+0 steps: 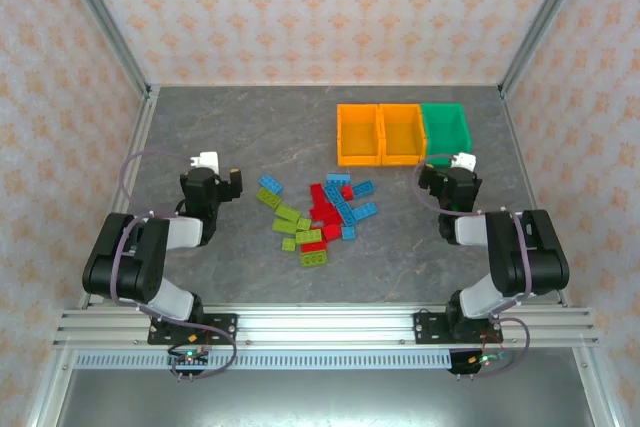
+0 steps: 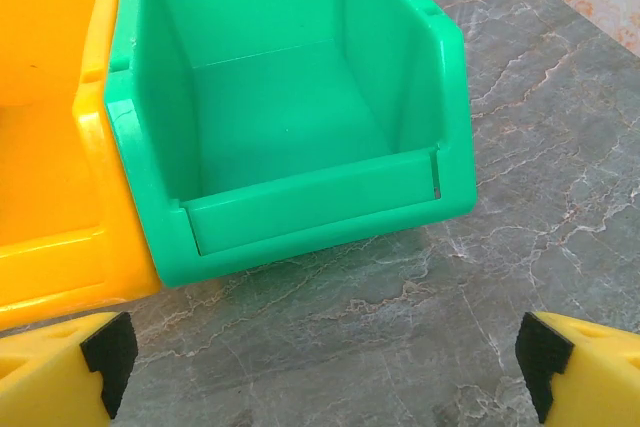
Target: Sort the legos into containers by color
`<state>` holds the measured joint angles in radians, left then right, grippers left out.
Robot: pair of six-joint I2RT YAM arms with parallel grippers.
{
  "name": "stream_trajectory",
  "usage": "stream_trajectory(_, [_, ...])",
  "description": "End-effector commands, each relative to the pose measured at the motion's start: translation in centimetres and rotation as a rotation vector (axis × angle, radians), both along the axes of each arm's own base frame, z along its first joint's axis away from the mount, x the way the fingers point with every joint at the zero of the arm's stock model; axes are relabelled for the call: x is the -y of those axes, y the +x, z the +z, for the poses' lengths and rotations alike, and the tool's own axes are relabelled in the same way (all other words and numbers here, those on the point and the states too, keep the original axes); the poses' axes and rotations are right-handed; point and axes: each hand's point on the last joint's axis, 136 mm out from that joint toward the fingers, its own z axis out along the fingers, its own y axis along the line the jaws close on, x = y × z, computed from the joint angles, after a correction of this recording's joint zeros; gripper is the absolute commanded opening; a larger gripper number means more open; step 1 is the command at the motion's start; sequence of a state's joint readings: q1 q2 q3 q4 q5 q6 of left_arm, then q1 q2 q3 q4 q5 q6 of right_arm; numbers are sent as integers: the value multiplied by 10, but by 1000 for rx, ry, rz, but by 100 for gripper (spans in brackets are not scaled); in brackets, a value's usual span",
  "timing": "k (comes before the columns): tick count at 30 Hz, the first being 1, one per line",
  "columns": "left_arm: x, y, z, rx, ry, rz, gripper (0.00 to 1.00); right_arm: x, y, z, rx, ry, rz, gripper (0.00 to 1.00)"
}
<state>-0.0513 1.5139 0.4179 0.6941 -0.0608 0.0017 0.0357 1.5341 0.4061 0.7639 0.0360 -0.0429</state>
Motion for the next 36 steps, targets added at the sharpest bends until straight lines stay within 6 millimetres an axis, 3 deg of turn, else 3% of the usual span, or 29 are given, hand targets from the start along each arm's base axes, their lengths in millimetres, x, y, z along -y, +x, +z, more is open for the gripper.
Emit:
stream_trajectory(1, [-6, 8, 21, 65, 22, 25, 100, 1, 6, 12, 30, -4, 7, 99])
stream_trajectory(17, [-7, 8, 21, 65, 21, 27, 100, 1, 5, 12, 32, -4, 7, 99])
stream_trajectory(19, [-6, 8, 21, 65, 21, 25, 100, 2, 5, 19, 38, -5, -4, 99])
stream_trajectory(22, [-6, 8, 22, 69, 21, 27, 100, 16, -12, 48, 62, 4, -114, 99])
stream_trajectory(27, [2, 3, 31, 94, 26, -23, 94, 16, -66, 88, 20, 291, -260, 99])
stream_trajectory(30, [13, -11, 56, 82, 50, -57, 95, -19, -94, 96, -91, 465, -157, 100])
stream_trajectory(32, [32, -21, 78, 84, 84, -123, 96, -53, -110, 95, -192, 567, -40, 99])
stream_trajectory(34, [62, -34, 104, 93, 100, -208, 97, -97, -127, 90, -293, 628, 104, 97])
stream_trajectory(36, [101, -45, 130, 123, 55, -323, 99, -128, -144, 82, -379, 598, 194, 97])
